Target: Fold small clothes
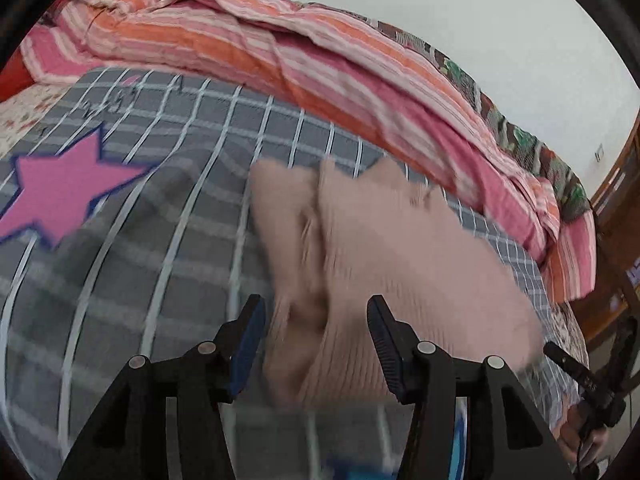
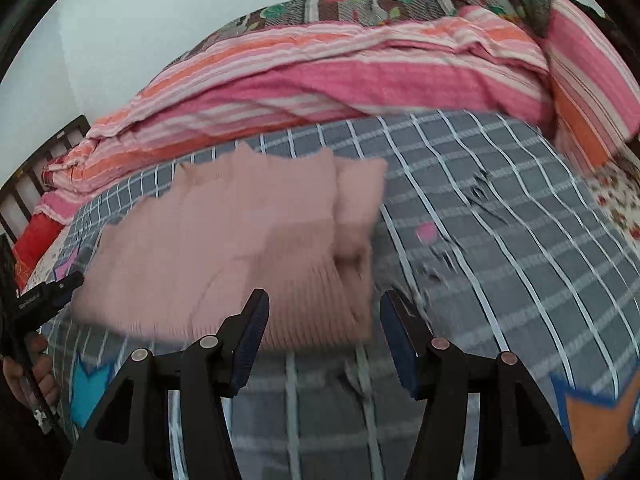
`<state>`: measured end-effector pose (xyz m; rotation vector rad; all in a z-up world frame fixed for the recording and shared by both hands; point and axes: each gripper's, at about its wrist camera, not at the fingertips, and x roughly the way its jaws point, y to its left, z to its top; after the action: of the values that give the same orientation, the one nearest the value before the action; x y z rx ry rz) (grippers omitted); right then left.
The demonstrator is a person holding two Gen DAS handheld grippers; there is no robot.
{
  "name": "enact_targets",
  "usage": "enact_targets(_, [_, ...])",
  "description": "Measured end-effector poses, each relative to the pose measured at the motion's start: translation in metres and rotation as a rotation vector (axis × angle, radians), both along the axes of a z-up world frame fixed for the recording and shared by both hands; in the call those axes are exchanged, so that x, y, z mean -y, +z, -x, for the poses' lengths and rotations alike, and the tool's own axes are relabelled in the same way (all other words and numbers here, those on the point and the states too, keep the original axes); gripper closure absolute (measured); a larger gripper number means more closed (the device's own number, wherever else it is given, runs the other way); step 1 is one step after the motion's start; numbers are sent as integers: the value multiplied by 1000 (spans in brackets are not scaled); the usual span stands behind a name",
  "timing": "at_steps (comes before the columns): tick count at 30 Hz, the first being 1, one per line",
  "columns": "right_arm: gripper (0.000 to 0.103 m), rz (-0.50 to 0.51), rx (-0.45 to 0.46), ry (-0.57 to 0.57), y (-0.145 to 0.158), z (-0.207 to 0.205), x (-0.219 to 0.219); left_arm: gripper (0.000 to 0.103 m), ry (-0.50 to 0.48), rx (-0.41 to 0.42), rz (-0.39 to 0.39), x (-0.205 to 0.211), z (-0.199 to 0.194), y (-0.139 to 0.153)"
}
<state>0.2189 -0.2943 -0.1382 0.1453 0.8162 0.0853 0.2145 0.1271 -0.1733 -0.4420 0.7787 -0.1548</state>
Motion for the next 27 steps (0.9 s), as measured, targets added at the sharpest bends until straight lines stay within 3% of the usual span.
enact_targets(6, [44,-101,-30,30,-24,32,9,49,-47,34,142,-1,52,-15])
enact_targets(8, [36,-132,-7,34,-25,34,8,48,-78,28,176,7,51,-17])
enact_targets(10, [35,-184,-13,38,-26,30,6,48,-95,2,218,17,44,-20])
enact_targets(20, [35,-333,-23,-86,-37,-6,4,51,22,2,232,24,12,-24])
enact_targets(22, [35,-357,-24,-104,-37,-14,6,52,38,9,204,25,6,-21])
enact_targets(27, [43,-415,-31,-154,-38,-33,14,55,75,4,173,22,-10,-21])
